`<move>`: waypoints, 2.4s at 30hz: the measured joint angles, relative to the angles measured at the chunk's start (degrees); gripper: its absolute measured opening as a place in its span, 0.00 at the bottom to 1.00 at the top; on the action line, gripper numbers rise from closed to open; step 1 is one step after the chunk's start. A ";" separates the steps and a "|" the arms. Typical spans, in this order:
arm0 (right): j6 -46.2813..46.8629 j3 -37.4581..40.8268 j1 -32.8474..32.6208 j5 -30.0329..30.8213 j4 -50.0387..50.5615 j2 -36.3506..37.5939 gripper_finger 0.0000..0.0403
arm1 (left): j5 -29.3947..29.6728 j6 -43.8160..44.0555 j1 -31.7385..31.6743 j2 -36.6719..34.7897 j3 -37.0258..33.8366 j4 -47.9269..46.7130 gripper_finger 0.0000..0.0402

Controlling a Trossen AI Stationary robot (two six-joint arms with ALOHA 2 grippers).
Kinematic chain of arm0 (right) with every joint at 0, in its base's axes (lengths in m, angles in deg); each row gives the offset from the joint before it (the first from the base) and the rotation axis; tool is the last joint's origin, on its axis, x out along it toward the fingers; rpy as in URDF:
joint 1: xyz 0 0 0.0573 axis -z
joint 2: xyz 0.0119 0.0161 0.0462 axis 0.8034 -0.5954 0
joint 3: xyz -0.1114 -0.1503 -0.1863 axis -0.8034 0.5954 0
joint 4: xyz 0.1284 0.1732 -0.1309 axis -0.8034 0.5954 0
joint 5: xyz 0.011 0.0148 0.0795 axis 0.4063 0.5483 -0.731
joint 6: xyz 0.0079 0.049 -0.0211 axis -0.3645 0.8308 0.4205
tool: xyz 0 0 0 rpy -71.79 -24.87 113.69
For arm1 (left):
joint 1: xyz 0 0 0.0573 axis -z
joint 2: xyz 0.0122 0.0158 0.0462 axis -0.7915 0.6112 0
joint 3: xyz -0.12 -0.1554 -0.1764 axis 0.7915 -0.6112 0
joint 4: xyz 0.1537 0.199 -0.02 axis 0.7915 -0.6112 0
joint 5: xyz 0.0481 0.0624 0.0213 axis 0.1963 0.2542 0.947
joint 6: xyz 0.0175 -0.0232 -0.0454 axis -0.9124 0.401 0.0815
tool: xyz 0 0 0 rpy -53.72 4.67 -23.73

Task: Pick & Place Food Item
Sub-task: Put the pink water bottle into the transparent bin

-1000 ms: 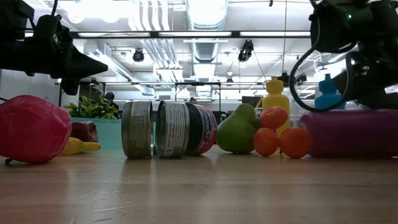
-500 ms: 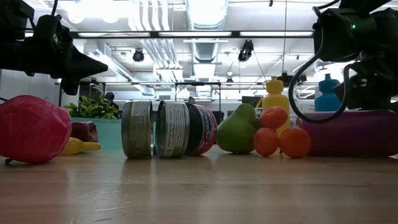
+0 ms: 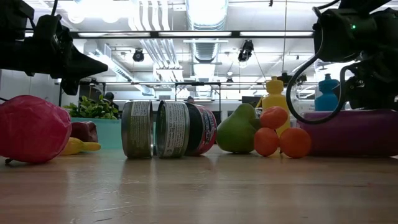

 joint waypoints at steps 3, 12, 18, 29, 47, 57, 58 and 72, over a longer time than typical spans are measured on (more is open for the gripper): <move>0.02 0.00 0.00 0.00 0.09 0.00 0.56 | 0.01 0.00 -0.01 0.00 -0.01 0.01 0.00; 0.00 -0.82 -0.02 0.02 -0.08 0.29 0.53 | 0.00 0.01 0.01 0.00 -0.01 0.00 0.00; 0.36 -2.58 -0.02 0.04 1.78 0.37 0.53 | 0.00 0.00 0.00 0.00 0.00 0.00 0.00; 2.56 -10.12 -0.07 -0.11 13.28 0.37 0.53 | 0.00 0.00 -0.01 0.00 -0.01 0.00 0.00; 9.43 -25.85 -0.17 11.20 22.09 2.44 0.54 | 0.01 0.00 -0.01 -0.02 -0.01 0.00 0.00; 8.53 -21.15 -0.19 20.82 -0.29 6.11 0.54 | 0.01 0.00 -0.01 0.00 0.00 0.00 0.00; 8.28 -20.14 -0.17 21.46 -3.05 6.43 0.54 | 0.00 0.00 0.00 0.00 -0.01 0.00 0.00; 7.02 -17.55 -0.21 17.65 -11.00 7.13 0.54 | 0.01 0.00 0.01 0.00 0.01 0.00 0.00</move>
